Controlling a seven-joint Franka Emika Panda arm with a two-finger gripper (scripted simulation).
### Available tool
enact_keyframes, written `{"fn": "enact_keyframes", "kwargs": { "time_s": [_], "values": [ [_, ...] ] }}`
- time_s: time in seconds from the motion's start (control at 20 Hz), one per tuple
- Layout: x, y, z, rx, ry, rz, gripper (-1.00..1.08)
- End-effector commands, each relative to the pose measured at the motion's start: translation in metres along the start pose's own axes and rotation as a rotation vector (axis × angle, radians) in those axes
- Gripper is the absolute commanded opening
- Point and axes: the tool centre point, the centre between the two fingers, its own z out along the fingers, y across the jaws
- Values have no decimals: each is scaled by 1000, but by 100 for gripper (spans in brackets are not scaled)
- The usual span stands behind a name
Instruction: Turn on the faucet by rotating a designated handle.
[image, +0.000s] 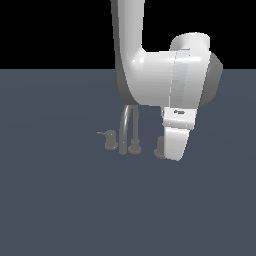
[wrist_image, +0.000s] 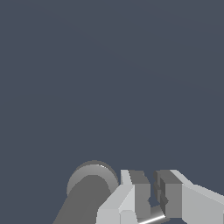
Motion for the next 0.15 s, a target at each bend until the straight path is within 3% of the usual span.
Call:
{"fn": "enact_keyframes", "kwargs": {
  "time_s": [0.0, 0.1],
  "values": [
    [-49, 1, -1, 1, -15, -65, -100],
    [-56, 1, -2, 0, -17, -70, -100]
  ]
}}
